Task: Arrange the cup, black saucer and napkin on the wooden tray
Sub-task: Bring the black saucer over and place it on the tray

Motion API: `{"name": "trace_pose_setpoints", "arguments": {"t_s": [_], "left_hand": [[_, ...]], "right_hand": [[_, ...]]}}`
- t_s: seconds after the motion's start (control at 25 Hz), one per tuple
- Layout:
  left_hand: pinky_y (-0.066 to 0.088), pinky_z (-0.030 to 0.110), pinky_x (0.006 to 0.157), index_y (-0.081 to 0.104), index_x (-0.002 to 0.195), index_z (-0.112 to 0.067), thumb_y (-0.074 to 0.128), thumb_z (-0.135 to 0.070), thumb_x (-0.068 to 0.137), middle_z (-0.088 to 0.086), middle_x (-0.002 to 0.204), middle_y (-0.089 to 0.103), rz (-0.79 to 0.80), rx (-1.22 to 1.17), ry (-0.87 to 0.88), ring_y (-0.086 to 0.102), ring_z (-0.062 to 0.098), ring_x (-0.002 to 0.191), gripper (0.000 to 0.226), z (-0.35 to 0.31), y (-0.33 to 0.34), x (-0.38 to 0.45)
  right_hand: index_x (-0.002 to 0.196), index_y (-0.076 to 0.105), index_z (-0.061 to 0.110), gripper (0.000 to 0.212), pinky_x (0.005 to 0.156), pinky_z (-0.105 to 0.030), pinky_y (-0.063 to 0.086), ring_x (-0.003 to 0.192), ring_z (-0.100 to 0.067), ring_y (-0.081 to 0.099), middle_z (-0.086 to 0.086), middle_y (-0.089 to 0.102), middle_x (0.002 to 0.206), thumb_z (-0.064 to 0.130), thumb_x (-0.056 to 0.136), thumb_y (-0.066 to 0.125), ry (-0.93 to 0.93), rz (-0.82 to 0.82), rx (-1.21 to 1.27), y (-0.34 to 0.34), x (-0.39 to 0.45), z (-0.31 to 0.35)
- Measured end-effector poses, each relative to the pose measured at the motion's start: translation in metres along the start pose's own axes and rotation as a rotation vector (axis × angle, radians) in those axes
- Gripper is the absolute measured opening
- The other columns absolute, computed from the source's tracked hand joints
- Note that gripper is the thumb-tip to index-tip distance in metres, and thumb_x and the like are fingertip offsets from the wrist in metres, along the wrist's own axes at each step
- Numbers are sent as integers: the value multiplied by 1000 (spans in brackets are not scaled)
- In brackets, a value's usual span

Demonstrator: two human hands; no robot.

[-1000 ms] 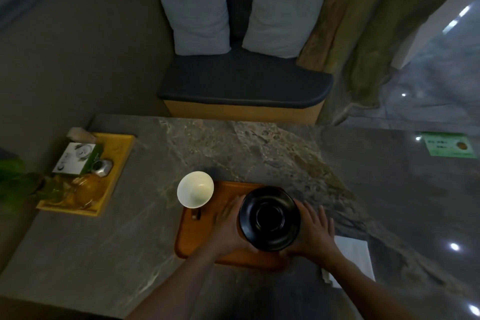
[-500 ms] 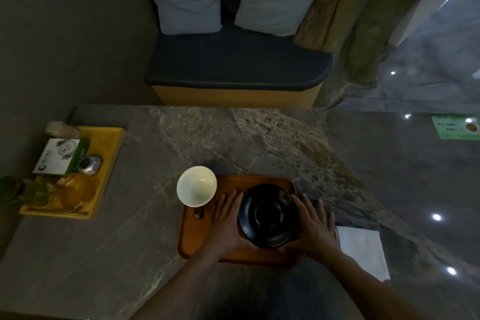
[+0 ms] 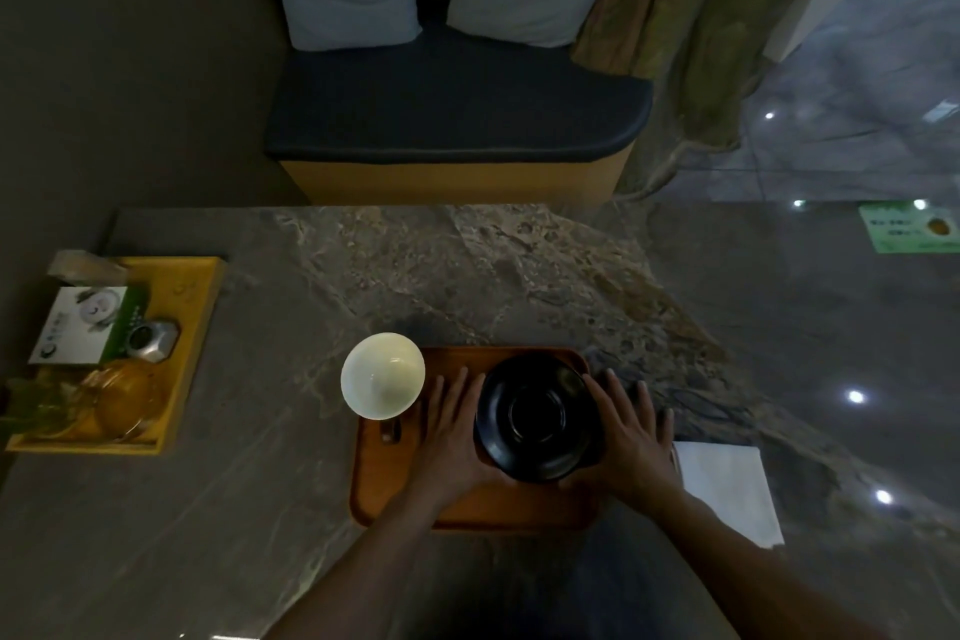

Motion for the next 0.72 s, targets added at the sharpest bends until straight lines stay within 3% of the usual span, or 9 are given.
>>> {"name": "trace_pose_setpoints", "arguments": {"t_s": [0.16, 0.36, 0.6, 0.72], "left_hand": [[1, 47, 121, -16, 147, -43, 77, -73, 49, -6, 165, -10, 3, 19, -4, -23, 19, 147, 138, 2, -1, 6], [1, 48, 122, -24, 143, -47, 73, -76, 46, -6, 164, -14, 9, 57, -5, -26, 16, 144, 140, 3, -2, 7], [1, 45, 121, -8, 154, -32, 79, -66, 57, -4, 165, -15, 14, -11, -58, -19, 23, 149, 134, -1, -2, -3], [1, 45, 122, -2, 155, -27, 76, -63, 67, -2, 165, -13, 33, -5, -85, -16, 24, 150, 123, -4, -5, -15]], "right_hand": [[141, -21, 54, 131, 110, -64, -13, 142, -26, -29, 9, -16, 161, 97, 42, 51, -6, -30, 4, 2, 3, -4], [144, -19, 52, 131, 110, -63, -12, 142, -26, -28, 13, -19, 158, 101, 41, 47, -17, -58, -3, 6, 2, -6], [142, -26, 49, 125, 114, -58, -5, 142, -27, -26, 9, -23, 154, 96, 50, 45, 48, -41, -32, 5, -6, -2], [150, -10, 37, 112, 117, -51, 4, 147, -26, -11, 4, -5, 162, 88, 66, 44, 65, -52, -102, 4, -19, 4]]}}
Point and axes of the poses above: each hand's wrist, its own x-axis towards the middle knuckle, its own y-axis out of the palm, z = x × y, the point moved 2 cm from there along x, towards the middle knuckle
